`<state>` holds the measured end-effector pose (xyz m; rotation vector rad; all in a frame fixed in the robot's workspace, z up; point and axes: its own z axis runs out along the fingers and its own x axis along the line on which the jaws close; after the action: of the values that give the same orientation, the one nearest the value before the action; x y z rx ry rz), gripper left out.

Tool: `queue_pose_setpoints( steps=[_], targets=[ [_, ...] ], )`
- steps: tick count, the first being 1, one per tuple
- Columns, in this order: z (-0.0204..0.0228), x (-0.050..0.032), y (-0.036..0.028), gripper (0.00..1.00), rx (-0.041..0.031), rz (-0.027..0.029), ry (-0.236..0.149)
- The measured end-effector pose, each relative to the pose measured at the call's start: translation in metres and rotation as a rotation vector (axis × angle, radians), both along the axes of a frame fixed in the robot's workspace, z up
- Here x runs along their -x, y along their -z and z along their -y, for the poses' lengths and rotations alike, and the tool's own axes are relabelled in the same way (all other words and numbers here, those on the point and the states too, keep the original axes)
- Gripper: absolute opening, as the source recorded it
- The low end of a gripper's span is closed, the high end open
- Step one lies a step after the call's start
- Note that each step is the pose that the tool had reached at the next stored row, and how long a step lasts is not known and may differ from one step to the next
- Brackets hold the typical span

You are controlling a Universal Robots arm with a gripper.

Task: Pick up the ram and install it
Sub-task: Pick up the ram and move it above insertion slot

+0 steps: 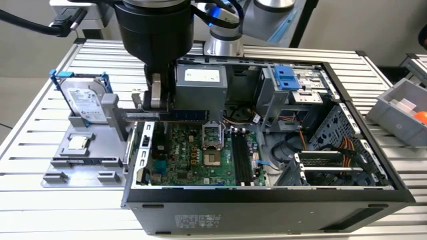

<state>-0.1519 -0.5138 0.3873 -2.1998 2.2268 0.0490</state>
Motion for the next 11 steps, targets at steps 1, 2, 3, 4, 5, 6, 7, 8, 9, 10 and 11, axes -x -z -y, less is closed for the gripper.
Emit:
queue_pose_setpoints(
  steps=[1, 2, 3, 4, 5, 6, 7, 8, 9, 10, 11],
  targets=[
    [-0.0006, -0.0012, 0.0, 0.0, 0.0, 0.0, 0.0],
    [-0.0013, -0.0024, 0.0001, 0.0, -0.0001, 0.0001, 0.0],
    [-0.0022, -0.0036, 0.0, 0.0, -0.0001, 0.0001, 0.0],
    [-0.003, -0.0047, 0.0, 0.0, 0.0, 0.0, 0.0],
    [-0.0037, -0.0057, 0.0001, 0.0, -0.0002, 0.0001, 0.0],
    [-0.0046, -0.0068, 0.0001, 0.0, -0.0002, 0.0001, 0.0],
    [-0.0055, -0.0077, 0.0, 0.0, 0.0, 0.0, 0.0],
    [-0.0064, -0.0087, 0.0001, 0.0, -0.0001, 0.0001, 0.0],
    [-0.0073, -0.0096, 0.0001, 0.0, -0.0001, 0.0001, 0.0],
    [-0.0084, -0.0105, 0.0, 0.0, 0.0, 0.0, 0.0],
    [-0.0096, -0.0114, 0.0, 0.0, 0.0, 0.0, 0.0]
  ],
)
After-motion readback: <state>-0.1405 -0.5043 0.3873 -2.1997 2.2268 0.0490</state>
